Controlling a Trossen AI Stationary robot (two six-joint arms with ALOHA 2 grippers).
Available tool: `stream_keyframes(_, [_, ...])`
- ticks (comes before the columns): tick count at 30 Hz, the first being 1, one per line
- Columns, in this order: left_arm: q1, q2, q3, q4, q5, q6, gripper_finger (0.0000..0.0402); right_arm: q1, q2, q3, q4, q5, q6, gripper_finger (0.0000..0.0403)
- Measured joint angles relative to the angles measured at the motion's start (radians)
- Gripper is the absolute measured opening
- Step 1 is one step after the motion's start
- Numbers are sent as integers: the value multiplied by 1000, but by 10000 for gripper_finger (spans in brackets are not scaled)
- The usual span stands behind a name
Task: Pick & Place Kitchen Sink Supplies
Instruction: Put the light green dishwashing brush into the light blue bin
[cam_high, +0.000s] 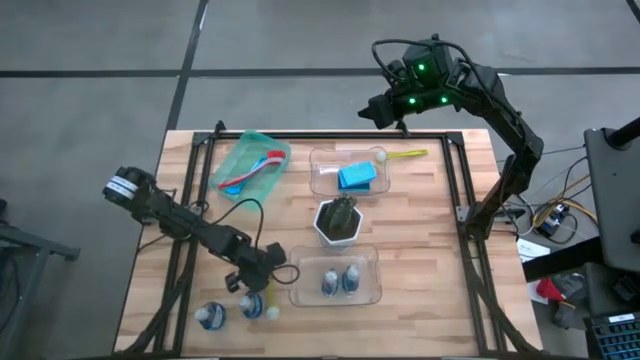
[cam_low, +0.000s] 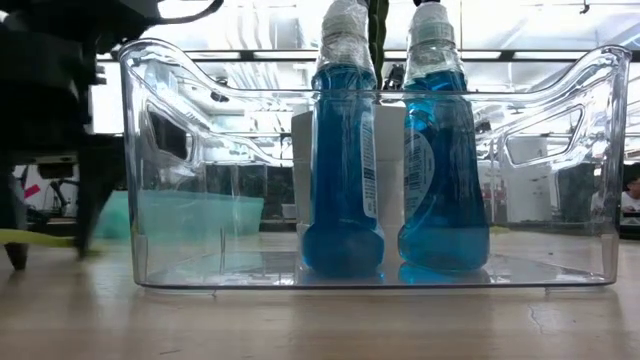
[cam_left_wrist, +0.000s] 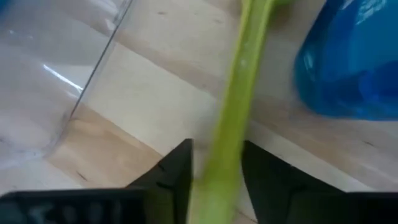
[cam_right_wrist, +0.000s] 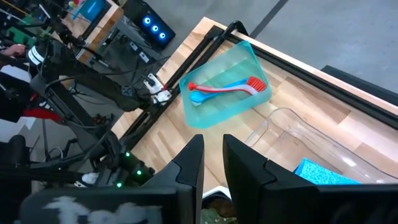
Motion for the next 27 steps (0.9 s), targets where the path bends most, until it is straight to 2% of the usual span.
stream_keyframes(6, [-1, 0, 3, -12, -6, -19, 67, 0, 0, 0, 0, 0, 12, 56])
stream_keyframes(12, [-1, -5, 28, -77, -35, -81, 68, 0, 0, 0, 0, 0, 11, 56])
stream_keyframes(17, [1, -30, 49, -219, -153, -163, 94, 0, 0, 0, 0, 0, 6, 57])
stream_keyframes(24, [4, -98, 49, -394, -346, -178, 64, 0, 0, 0, 1, 5, -13, 56])
stream_keyframes(27, [11, -138, 50, -457, -403, -200, 65, 0, 0, 0, 0, 7, -18, 56])
